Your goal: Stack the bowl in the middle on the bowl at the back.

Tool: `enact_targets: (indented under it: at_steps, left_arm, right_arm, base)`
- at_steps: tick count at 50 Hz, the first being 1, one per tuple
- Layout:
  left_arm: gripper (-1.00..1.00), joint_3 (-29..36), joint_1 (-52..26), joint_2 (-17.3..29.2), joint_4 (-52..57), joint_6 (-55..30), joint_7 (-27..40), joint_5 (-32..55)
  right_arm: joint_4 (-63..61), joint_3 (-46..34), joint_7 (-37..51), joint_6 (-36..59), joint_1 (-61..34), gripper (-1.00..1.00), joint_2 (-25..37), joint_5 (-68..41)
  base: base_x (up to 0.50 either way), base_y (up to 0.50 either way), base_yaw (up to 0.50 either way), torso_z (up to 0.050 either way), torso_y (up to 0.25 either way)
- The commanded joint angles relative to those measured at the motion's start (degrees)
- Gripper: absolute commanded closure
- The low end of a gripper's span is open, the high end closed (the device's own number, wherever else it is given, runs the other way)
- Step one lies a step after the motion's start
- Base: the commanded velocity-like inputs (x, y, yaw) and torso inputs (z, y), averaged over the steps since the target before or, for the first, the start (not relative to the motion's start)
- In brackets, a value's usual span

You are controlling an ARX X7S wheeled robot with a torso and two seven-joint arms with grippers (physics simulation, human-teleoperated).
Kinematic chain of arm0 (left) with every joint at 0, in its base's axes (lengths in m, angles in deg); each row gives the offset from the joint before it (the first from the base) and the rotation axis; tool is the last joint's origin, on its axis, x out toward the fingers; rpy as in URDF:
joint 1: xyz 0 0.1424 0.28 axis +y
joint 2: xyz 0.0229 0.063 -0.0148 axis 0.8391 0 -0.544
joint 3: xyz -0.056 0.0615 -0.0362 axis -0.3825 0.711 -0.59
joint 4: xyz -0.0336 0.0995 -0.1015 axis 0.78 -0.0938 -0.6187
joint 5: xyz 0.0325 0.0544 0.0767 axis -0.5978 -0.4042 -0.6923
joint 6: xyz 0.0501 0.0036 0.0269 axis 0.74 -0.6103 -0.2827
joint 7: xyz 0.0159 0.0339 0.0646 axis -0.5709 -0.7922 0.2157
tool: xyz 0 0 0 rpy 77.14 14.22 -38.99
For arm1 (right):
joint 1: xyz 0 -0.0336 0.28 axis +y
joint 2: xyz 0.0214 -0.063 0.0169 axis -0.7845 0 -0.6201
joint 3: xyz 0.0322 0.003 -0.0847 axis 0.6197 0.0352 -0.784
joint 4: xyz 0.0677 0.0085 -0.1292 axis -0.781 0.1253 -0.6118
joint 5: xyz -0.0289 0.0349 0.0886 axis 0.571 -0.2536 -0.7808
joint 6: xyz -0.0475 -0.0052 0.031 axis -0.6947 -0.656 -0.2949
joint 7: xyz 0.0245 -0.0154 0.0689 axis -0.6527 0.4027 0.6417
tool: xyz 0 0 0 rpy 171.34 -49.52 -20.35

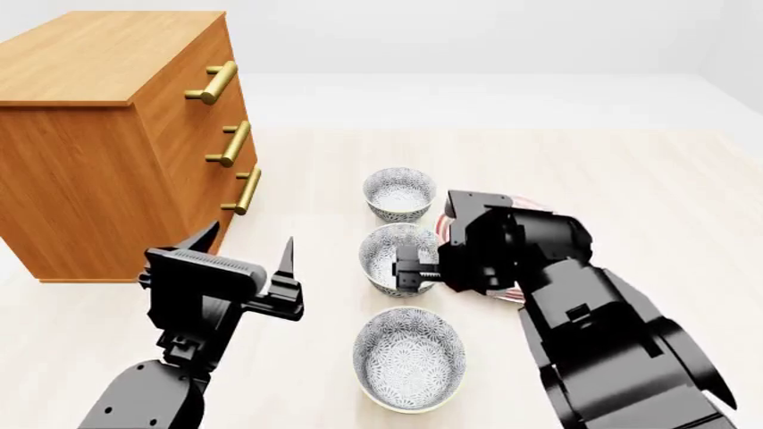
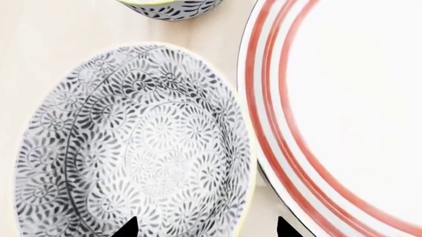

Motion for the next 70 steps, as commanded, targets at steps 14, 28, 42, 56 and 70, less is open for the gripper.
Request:
enact_targets:
  at_steps: [14, 28, 42, 56, 70]
  left_arm:
    - [-1.00, 0.39, -0.63, 0.30, -1.37, 0.55, 0.32, -0.20]
    - [-1.00, 0.49, -1.41, 0.26, -3.09, 1.05, 0.30, -0.11]
    - [-1.00, 0.63, -1.75, 0.30, -3.85, 1.34, 0.55, -0.12]
    - [-1.00, 0.79, -2.00, 0.25, -5.33, 2.07, 0.59, -0.14]
    - [-1.00, 0.81, -1.94, 0.43, -5.38, 2.46, 0.74, 0.06]
  right_arm:
    - [0.23, -3.04, -0.98, -0.70, 0.76, -1.00, -0.07, -2.77]
    - [0.25, -0.11, -1.29, -0.42, 1.30, -1.00, -0.07, 0.21]
    - [0.26, -0.16, -2.11, -0.40, 1.83, -1.00, -0.08, 0.15]
    - [0.26, 0.70, -2.71, -0.28, 2.47, 1.00, -0.08, 0.96]
    - [0.26, -1.59, -3.20, -0.60, 2.11, 1.00, -0.08, -0.83]
  base:
    - [0.00, 0.00, 0.00, 0.000, 0.000]
    - [0.00, 0.00, 0.00, 0.000, 0.000]
    - [0.00, 0.00, 0.00, 0.000, 0.000]
    - [0.00, 0.00, 0.00, 0.000, 0.000]
    - [0.00, 0.00, 0.00, 0.000, 0.000]
